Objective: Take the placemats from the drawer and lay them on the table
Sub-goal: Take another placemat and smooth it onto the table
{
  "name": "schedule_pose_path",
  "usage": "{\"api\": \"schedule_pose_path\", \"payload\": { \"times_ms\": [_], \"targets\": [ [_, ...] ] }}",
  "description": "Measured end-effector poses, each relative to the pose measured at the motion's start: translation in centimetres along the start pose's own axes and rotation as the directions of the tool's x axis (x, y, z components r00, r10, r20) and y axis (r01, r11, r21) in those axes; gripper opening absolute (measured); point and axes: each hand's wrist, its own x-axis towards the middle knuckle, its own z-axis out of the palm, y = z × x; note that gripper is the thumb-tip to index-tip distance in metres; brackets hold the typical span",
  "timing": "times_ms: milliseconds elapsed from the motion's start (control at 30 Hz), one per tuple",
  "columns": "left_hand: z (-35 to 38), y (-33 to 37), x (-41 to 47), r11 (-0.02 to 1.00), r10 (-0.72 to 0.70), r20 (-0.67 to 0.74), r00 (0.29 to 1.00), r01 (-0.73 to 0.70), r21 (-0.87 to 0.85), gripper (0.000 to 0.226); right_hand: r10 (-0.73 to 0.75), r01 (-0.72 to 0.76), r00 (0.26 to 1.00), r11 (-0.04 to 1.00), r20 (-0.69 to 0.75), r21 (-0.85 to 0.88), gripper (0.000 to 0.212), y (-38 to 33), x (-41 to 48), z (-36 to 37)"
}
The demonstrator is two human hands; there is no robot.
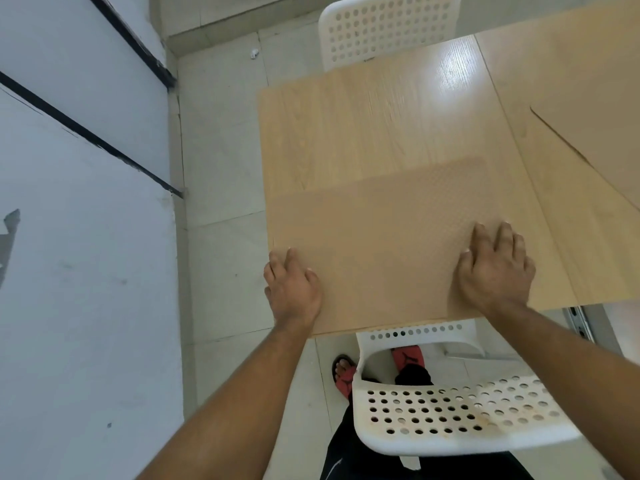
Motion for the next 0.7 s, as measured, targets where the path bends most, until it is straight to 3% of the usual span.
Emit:
{"api": "schedule_pose_path", "payload": {
  "times_ms": [300,700],
  "targets": [
    [1.7,-1.7,-1.6,0.992,0.070,0.098,0.993,-0.080,0.101,0.079,-0.098,0.105,0.992,0.990,0.073,-0.093,0.077,1.2,-1.3,1.2],
    [1.9,-2.0,-1.9,0.984,0.081,0.088,0.993,-0.094,0.151,0.078,-0.105,0.110,0.993,0.990,0.057,-0.093,0.078,1.2,-1.6,1.6]
  ]
}}
